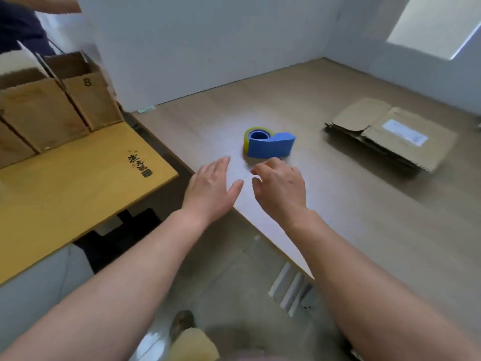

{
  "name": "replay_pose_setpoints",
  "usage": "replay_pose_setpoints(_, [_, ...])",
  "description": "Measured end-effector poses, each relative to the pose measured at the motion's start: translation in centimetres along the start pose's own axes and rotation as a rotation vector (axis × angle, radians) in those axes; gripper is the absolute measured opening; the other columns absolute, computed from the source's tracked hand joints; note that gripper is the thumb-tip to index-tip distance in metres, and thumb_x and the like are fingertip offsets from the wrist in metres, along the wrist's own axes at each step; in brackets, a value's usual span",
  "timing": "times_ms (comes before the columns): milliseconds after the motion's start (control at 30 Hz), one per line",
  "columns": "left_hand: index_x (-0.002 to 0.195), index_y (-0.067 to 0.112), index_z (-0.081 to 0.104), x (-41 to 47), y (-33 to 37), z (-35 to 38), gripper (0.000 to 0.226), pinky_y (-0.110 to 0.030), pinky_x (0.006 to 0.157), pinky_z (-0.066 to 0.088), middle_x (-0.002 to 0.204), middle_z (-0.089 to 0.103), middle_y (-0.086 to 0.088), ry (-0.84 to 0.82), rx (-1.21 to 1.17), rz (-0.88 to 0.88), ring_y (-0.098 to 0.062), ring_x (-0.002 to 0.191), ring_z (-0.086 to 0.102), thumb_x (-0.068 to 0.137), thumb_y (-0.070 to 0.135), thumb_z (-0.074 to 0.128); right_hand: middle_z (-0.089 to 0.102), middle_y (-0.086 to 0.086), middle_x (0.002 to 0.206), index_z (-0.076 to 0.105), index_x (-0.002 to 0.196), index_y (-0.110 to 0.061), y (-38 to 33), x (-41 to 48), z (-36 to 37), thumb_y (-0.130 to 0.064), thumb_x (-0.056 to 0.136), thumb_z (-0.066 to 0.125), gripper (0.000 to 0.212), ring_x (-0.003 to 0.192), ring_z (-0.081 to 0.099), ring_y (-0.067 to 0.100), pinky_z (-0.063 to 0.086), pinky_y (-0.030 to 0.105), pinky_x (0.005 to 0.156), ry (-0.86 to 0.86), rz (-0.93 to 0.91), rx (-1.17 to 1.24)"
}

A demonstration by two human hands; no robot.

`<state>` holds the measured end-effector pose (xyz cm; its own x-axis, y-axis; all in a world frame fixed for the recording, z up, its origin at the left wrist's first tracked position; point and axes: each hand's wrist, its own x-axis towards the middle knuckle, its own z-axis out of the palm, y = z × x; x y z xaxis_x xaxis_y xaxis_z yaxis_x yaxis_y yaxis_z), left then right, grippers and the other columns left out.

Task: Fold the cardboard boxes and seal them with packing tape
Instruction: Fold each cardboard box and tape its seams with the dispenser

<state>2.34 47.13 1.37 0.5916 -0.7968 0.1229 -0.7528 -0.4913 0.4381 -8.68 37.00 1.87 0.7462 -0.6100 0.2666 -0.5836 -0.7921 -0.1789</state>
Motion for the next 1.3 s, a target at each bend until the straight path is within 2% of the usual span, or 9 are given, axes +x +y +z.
replay_pose_setpoints(133, [0.15, 0.016, 0.026, 2.6, 5.9, 3.0, 0.065, -0.039, 0.111, 0.029, 0.151, 0.038, -0.005, -0.064, -0.006, 0.142, -0.024, 0.138, 0.033, 0.096, 0.045, 0.047, 0.063, 0.009, 0.107, 0.068, 0.107, -0.014, 6.6, -1.3, -1.9, -0.019, 0.092, 0.048, 0.025, 0.096, 0.056, 0.03, 0.036, 0.036, 0.079, 0.07, 0.145, -0.018])
replay_pose_setpoints(333, [0.148, 0.016, 0.029, 7.9, 13.4, 8.0, 0.063, -0.036, 0.108, 0.03, 0.147, 0.043, -0.006, -0.144, -0.006, 0.331, -0.024, 0.135, 0.037, 0.095, 0.045, 0.049, 0.064, 0.01, 0.108, 0.068, 0.109, -0.013, 15.4, -1.7, -2.6, -0.017, 0.09, 0.051, 0.026, 0.1, 0.057, 0.031, 0.037, 0.037, 0.081, 0.133, 0.375, -0.031])
replay_pose_setpoints(533, [0.15, 0.017, 0.025, 15.4, 18.9, 13.2, 0.065, -0.036, 0.109, 0.03, 0.149, 0.04, -0.005, -0.278, -0.035, 0.45, -0.022, 0.137, 0.034, 0.096, 0.045, 0.047, 0.059, 0.007, 0.113, 0.061, 0.117, -0.015, 23.9, 0.5, -2.4, -0.022, 0.092, 0.046, 0.03, 0.105, 0.053, 0.028, 0.034, 0.034, 0.082, 0.058, 0.57, -0.136])
replay_pose_setpoints(700, [0.152, 0.017, 0.019, 22.4, 20.9, 16.8, 0.069, -0.037, 0.11, 0.031, 0.153, 0.033, -0.003, -0.392, -0.02, 0.451, -0.022, 0.139, 0.032, 0.096, 0.046, 0.047, 0.054, 0.004, 0.119, 0.051, 0.126, -0.017, 29.7, 4.1, -1.4, -0.023, 0.092, 0.043, 0.035, 0.107, 0.048, 0.024, 0.032, 0.033, 0.082, 0.001, 0.716, -0.177])
replay_pose_setpoints(833, [0.153, 0.014, 0.013, 27.8, 21.8, 19.1, 0.074, -0.036, 0.11, 0.029, 0.157, 0.026, -0.003, -0.428, -0.027, 0.461, -0.023, 0.14, 0.027, 0.095, 0.043, 0.049, 0.045, 0.006, 0.13, 0.043, 0.132, -0.015, 33.5, 6.6, -0.2, -0.029, 0.092, 0.05, 0.043, 0.118, 0.041, 0.025, 0.033, 0.034, 0.091, 0.002, 0.843, -0.147])
replay_pose_setpoints(967, [0.153, 0.013, 0.008, 33.2, 22.7, 22.3, 0.081, -0.039, 0.109, 0.028, 0.158, 0.018, -0.005, -0.443, 0.01, 0.439, -0.027, 0.14, 0.024, 0.093, 0.045, 0.052, 0.019, 0.014, 0.153, 0.017, 0.147, -0.013, 37.9, 8.4, 1.3, -0.05, 0.089, 0.054, 0.078, 0.133, 0.028, 0.031, 0.028, 0.038, 0.105, -0.077, 1.068, -0.14])
replay_pose_setpoints(1067, [0.153, 0.014, 0.003, 36.8, 22.7, 24.8, 0.092, -0.043, 0.113, 0.024, 0.16, 0.006, -0.011, -0.455, 0.1, 0.344, -0.029, 0.145, 0.015, 0.088, 0.055, 0.054, 0.005, 0.017, 0.157, 0.003, 0.15, -0.016, 41.0, 8.5, 2.6, -0.065, 0.084, 0.052, 0.096, 0.138, 0.022, 0.034, 0.024, 0.043, 0.109, -0.141, 1.222, -0.128])
replay_pose_setpoints(1167, [0.151, 0.014, 0.003, 39.4, 22.9, 27.2, 0.103, -0.046, 0.114, 0.023, 0.159, 0.001, -0.016, -0.453, 0.16, 0.284, -0.032, 0.145, 0.013, 0.08, 0.069, 0.053, 0.011, 0.017, 0.155, 0.004, 0.149, -0.019, 43.3, 8.4, 3.8, -0.07, 0.08, 0.05, 0.098, 0.136, 0.027, 0.035, 0.028, 0.047, 0.106, -0.152, 1.29, -0.11])
replay_pose_setpoints(1300, [0.148, 0.014, 0.01, 40.6, 23.4, 28.8, 0.107, -0.048, 0.108, 0.028, 0.156, 0.008, -0.016, -0.458, 0.159, 0.22, -0.04, 0.136, 0.026, 0.073, 0.075, 0.057, 0.036, 0.013, 0.134, 0.015, 0.145, -0.016, 44.3, 8.2, 4.8, -0.064, 0.078, 0.059, 0.094, 0.123, 0.039, 0.032, 0.035, 0.042, 0.098, -0.072, 1.268, -0.05])
